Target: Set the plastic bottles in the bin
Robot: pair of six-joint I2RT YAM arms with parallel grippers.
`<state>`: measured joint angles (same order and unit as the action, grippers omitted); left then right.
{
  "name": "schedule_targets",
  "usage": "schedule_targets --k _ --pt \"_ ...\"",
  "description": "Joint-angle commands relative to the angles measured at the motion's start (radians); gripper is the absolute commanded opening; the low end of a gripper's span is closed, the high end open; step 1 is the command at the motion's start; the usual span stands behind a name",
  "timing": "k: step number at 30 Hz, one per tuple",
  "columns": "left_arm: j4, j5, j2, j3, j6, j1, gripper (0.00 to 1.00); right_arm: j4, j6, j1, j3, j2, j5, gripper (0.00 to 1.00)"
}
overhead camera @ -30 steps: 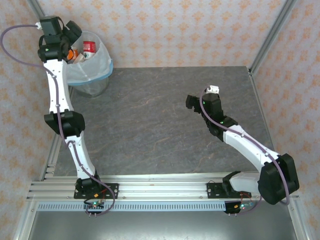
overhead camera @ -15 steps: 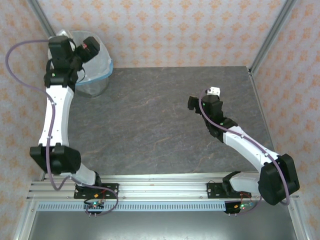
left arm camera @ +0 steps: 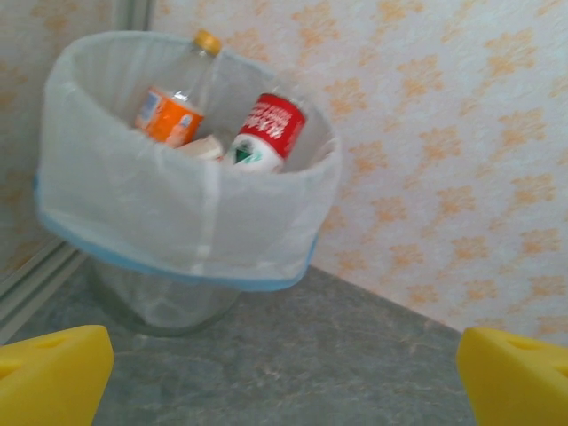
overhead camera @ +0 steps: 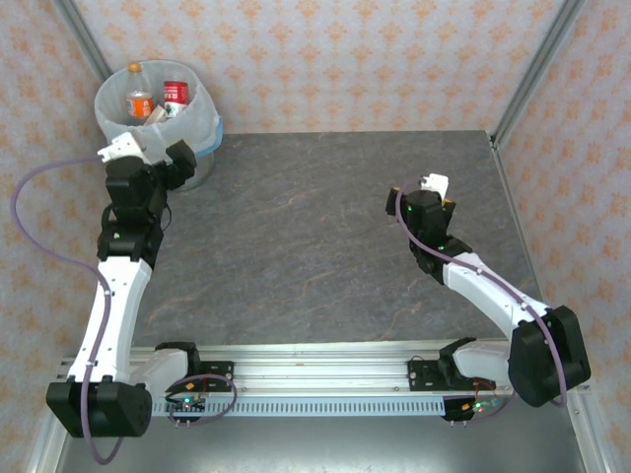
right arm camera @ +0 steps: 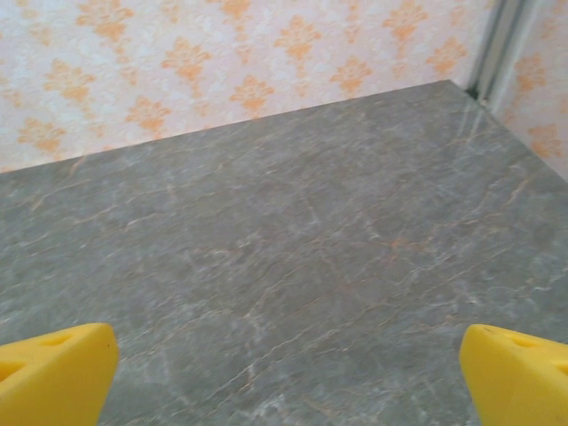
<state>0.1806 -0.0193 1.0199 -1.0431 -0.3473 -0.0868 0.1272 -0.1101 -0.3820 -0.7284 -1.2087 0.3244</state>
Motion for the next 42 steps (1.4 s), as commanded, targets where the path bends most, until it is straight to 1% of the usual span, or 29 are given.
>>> schedule_targets --k 1,6,9,12,14,16,18,20,21,23,25,26,28,29,31,32,33,34,35,36,37,38,40,42 --pt "-0.064 0.13 -0.034 0.125 0.038 0.001 1.0 0.048 0.021 0.032 0.034 0.02 0.059 0.99" --pt "-0.247 0.264 -0.075 0.383 0.05 0.002 1.0 0.068 0.024 0.092 0.078 0.02 0.067 0.99" --pt "-0.356 0.304 -0.068 0.48 0.063 0.001 1.0 0.081 0.024 0.128 0.103 0.013 0.066 0.99" --pt "-0.517 0.305 -0.009 0.566 0.09 0.001 1.0 0.093 0.023 0.165 0.126 -0.007 0.05 0.99" --pt "-0.569 0.285 0.055 0.586 0.101 0.002 1.0 0.102 0.019 0.186 0.137 -0.025 0.028 0.99" --pt "-0.602 0.236 0.13 0.588 0.116 0.005 1.0 0.118 0.023 0.201 0.144 -0.043 0.013 0.99" --pt "-0.675 0.21 0.199 0.597 0.147 0.027 1.0 0.134 0.037 0.212 0.146 -0.059 0.012 0.99" --pt "-0.708 0.255 0.23 0.591 0.203 0.059 1.0 0.164 0.045 0.222 0.156 -0.073 -0.001 0.99" --pt "-0.678 0.241 0.235 0.573 0.214 0.061 1.0 0.181 0.047 0.23 0.165 -0.081 -0.015 0.99" --pt "-0.679 0.199 0.245 0.568 0.24 0.064 1.0 0.21 0.057 0.238 0.177 -0.099 -0.038 0.99" --pt "-0.713 0.162 0.262 0.592 0.253 0.064 1.0 0.238 0.072 0.245 0.188 -0.119 -0.063 0.99" --pt "-0.762 0.153 0.286 0.619 0.264 0.067 1.0 0.25 0.083 0.25 0.191 -0.133 -0.074 0.99" --pt "-0.901 0.191 0.354 0.674 0.259 0.078 1.0 0.265 0.098 0.256 0.192 -0.154 -0.082 0.99" --pt "-0.964 0.186 0.38 0.686 0.269 0.085 1.0 0.274 0.104 0.26 0.191 -0.166 -0.088 0.99" --pt "-0.907 0.245 0.412 0.639 0.295 0.127 1.0 0.302 0.116 0.267 0.197 -0.18 -0.1 0.99" --pt "-0.913 0.259 0.46 0.62 0.305 0.139 1.0 0.327 0.123 0.272 0.202 -0.188 -0.106 0.99" --pt "-0.959 0.274 0.47 0.63 0.326 0.151 1.0 0.342 0.129 0.276 0.209 -0.193 -0.111 0.99" --pt "-0.938 0.322 0.464 0.632 0.309 0.162 1.0 0.374 0.134 0.282 0.217 -0.203 -0.111 0.99" --pt "-0.995 0.352 0.478 0.65 0.305 0.166 1.0 0.408 0.134 0.291 0.229 -0.211 -0.114 0.99" --pt "-0.952 0.356 0.47 0.64 0.297 0.166 1.0 0.42 0.132 0.302 0.233 -0.211 -0.13 0.99" --pt "-0.969 0.361 0.473 0.643 0.299 0.166 1.0 0.429 0.138 0.309 0.235 -0.209 -0.152 0.99" --pt "-0.97 0.363 0.473 0.642 0.3 0.167 1.0 0.492 0.156 0.315 0.255 -0.214 -0.166 0.99" --pt "-0.972 0.366 0.474 0.643 0.298 0.167 1.0 0.544 0.146 0.334 0.28 -0.232 -0.196 0.99" --pt "-0.968 0.366 0.472 0.642 0.296 0.166 1.0 0.682 0.132 0.342 0.339 -0.268 -0.201 0.99"
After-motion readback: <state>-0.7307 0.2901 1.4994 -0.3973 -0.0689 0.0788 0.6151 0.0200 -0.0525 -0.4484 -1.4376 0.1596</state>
